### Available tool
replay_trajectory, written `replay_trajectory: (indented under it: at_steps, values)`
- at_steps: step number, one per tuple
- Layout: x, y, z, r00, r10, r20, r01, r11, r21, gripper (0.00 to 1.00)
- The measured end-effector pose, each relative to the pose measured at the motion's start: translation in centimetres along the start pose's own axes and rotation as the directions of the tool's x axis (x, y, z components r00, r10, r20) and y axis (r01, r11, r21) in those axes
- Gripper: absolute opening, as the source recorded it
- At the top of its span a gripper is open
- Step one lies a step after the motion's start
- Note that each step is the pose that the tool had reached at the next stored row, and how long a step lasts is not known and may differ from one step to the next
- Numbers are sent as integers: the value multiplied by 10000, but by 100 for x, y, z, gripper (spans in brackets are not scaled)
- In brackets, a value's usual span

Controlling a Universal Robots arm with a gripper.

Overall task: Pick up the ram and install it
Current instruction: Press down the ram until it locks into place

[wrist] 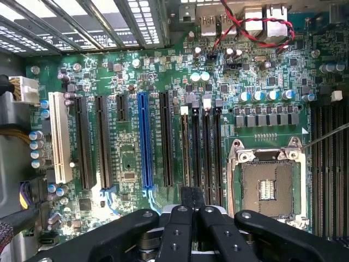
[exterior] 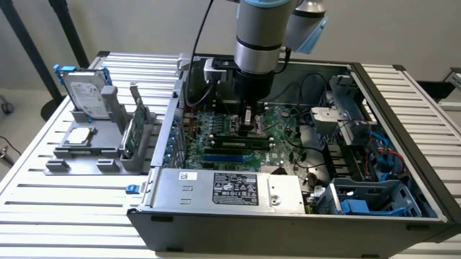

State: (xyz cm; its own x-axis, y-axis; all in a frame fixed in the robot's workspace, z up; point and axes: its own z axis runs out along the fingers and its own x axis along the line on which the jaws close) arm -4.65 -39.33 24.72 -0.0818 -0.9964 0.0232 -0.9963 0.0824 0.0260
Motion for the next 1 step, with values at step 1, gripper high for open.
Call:
replay_trajectory:
  at_steps: [1]
  values:
    - [0,0,0,10000,0,0,0,10000,0,11]
